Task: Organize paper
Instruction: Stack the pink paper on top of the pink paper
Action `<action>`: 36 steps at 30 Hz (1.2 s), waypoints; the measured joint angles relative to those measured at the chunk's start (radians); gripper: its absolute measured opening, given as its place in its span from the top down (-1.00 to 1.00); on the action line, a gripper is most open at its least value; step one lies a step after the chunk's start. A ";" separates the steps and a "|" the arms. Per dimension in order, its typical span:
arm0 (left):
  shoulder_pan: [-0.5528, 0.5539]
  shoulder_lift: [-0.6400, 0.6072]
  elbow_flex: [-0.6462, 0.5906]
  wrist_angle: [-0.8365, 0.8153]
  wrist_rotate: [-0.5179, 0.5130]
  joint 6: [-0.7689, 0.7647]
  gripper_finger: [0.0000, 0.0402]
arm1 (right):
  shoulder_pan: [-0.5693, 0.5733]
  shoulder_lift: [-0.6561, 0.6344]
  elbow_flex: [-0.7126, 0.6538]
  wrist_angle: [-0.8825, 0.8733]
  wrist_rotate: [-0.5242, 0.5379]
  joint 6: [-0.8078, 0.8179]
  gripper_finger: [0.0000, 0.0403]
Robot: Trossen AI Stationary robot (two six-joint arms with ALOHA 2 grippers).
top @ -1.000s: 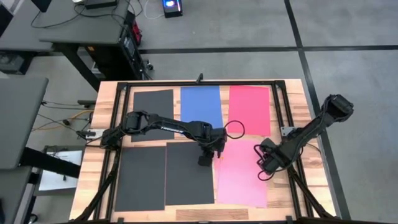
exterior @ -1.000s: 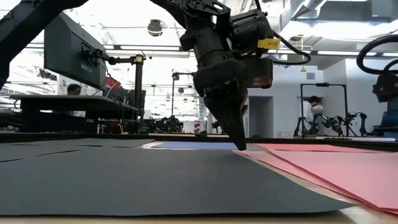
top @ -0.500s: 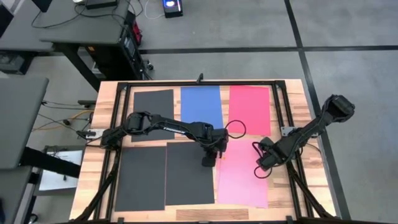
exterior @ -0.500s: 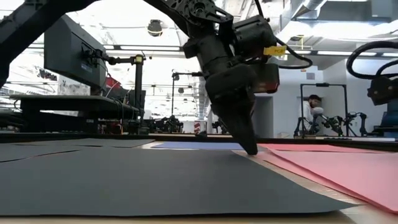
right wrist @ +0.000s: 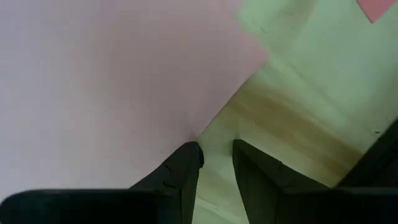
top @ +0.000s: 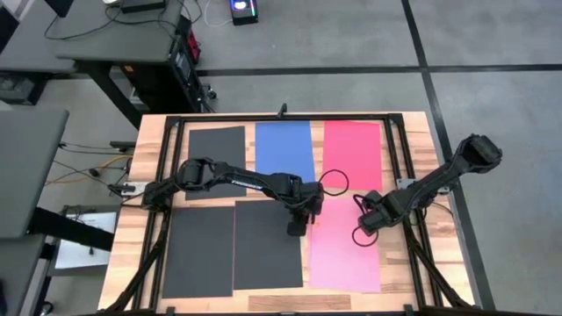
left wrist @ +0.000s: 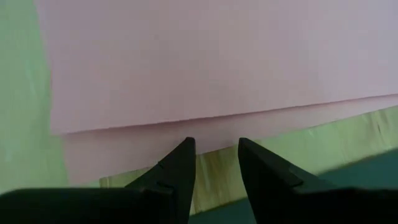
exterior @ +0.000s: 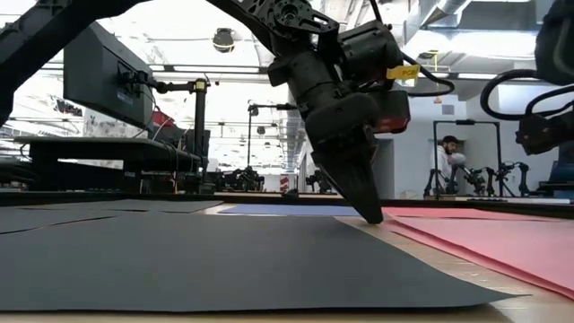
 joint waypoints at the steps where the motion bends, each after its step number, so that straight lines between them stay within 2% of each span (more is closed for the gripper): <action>1: 0.000 0.000 0.000 0.004 0.000 0.000 0.46 | -0.003 0.000 0.000 0.001 0.003 0.000 0.55; 19: -0.001 -0.017 -0.001 0.021 0.012 -0.013 0.46 | -0.012 0.002 0.020 -0.002 0.053 -0.020 0.55; 28: -0.001 -0.059 -0.005 -0.030 -0.041 -0.017 0.46 | -0.012 0.002 0.022 -0.019 0.059 -0.019 0.55; 36: -0.006 -0.062 -0.005 -0.047 -0.043 -0.024 0.46 | -0.013 0.002 0.024 -0.026 0.067 -0.019 0.55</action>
